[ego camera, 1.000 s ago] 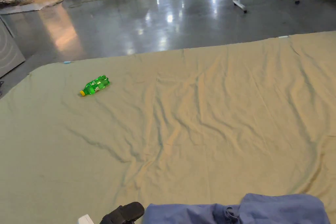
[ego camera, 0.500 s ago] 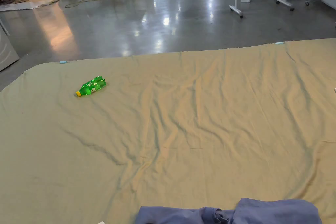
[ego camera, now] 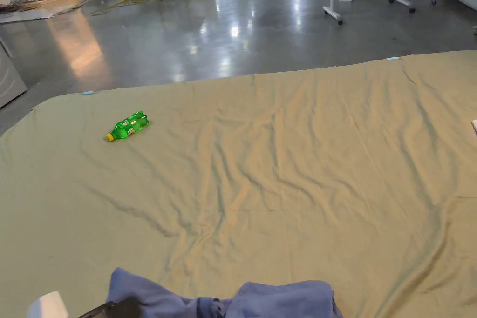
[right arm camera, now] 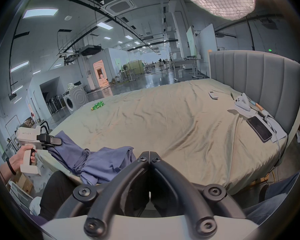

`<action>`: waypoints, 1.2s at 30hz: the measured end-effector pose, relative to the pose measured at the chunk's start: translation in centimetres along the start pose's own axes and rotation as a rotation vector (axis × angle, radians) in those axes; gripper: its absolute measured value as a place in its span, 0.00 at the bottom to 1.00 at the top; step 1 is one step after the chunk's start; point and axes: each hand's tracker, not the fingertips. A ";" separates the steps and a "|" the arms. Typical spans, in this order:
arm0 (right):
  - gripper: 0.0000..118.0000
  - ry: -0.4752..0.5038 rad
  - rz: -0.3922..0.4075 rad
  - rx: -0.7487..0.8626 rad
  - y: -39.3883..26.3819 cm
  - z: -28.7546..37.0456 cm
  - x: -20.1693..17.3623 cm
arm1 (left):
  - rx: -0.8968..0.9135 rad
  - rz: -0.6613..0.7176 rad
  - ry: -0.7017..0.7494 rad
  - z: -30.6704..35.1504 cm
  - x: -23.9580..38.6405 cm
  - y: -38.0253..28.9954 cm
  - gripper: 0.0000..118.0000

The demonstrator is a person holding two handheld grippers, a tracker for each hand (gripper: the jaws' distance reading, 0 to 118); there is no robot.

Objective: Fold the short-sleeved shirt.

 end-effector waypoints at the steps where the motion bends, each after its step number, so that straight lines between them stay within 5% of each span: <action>1: 0.00 -0.007 -0.010 0.004 -0.1 0.0 0.0 | -0.017 -0.031 -0.014 -1.4 1.3 -0.6 0.10; 10: 0.00 -0.068 0.000 0.007 -0.6 2.0 1.0 | -0.256 -0.171 -0.153 -15.4 12.6 -8.1 0.12; 14: 0.00 -0.096 -0.060 -0.002 -1.3 2.2 2.4 | -0.334 -0.196 -0.210 -17.7 14.5 -8.9 0.67; 18: 0.00 -0.100 -0.078 -0.006 -1.8 2.3 3.2 | -0.218 -0.117 -0.367 -14.9 14.3 -7.1 0.83; 20: 0.00 -0.091 -0.097 -0.007 -2.0 2.3 3.6 | -0.156 0.003 -0.421 -14.0 13.2 -5.7 0.83; 22: 0.00 -0.088 -0.103 -0.010 -2.2 2.2 3.9 | -0.123 0.120 -0.400 -13.2 12.5 -5.9 0.79; 23: 0.00 -0.091 -0.102 -0.012 -2.3 2.2 3.9 | -0.136 0.141 -0.406 -13.9 12.2 -6.0 0.65; 25: 0.00 -0.095 -0.102 -0.020 -2.4 2.2 4.0 | -0.218 0.080 -0.392 -15.5 13.1 -7.7 0.15; 26: 0.00 -0.098 -0.102 -0.022 -2.4 2.2 4.0 | -0.263 0.040 -0.347 -16.5 13.6 -8.7 0.03; 29: 0.00 -0.104 -0.095 -0.021 -2.4 2.8 3.8 | -0.435 -0.060 -0.270 -20.5 14.6 -12.1 0.02; 31: 0.00 -0.105 -0.092 -0.024 -2.5 3.0 3.7 | -0.477 -0.106 -0.095 -22.6 14.4 -14.2 0.00; 36: 0.00 -0.091 -0.071 -0.056 -2.7 2.2 3.1 | -0.424 -0.106 -0.172 -22.1 15.8 -13.3 0.01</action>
